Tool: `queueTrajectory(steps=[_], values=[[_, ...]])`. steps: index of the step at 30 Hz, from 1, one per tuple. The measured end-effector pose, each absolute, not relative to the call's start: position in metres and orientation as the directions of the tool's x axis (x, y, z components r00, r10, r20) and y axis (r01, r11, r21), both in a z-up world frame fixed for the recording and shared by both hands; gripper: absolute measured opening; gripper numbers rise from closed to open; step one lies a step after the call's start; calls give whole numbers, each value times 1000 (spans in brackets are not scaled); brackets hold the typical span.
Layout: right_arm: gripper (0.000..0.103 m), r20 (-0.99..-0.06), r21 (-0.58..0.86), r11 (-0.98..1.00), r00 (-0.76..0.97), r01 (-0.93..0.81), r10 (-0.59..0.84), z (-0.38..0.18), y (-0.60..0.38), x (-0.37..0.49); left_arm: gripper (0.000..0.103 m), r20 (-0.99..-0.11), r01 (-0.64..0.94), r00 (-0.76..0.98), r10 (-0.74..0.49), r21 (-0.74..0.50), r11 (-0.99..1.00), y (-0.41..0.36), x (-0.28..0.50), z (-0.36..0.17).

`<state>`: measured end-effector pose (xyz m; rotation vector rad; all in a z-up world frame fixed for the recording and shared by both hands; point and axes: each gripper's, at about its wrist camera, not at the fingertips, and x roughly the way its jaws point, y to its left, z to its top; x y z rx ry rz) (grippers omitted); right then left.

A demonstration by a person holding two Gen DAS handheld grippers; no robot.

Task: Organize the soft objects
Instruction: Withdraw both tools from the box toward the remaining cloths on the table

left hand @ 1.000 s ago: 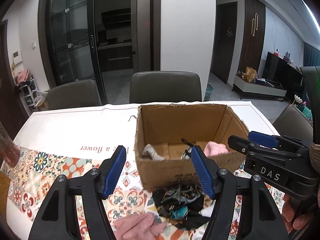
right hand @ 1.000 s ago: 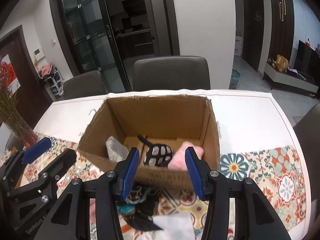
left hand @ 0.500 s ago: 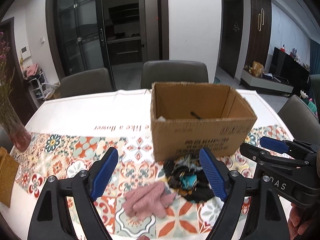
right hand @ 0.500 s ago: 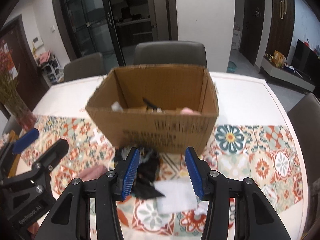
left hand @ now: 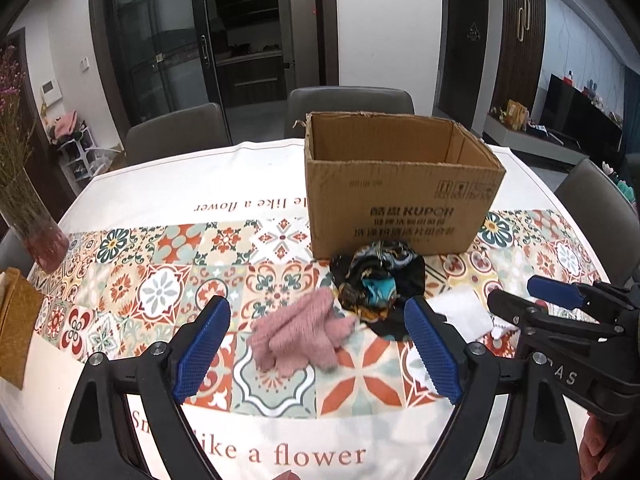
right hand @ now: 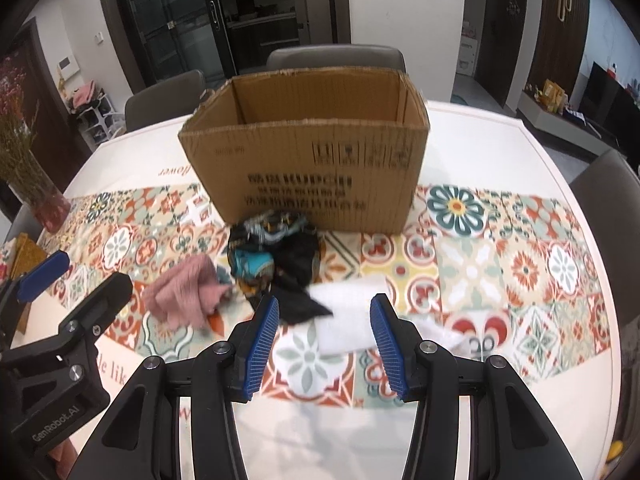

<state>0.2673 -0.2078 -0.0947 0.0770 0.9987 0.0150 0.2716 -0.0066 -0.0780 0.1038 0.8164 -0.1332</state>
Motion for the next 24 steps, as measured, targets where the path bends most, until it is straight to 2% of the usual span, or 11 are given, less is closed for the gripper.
queueTrajectory(steps=[24], values=[[49,-849,71,997,527,35,41,-100,-205,221,93,-745,175,660,-97,27,984,3,224,-82]])
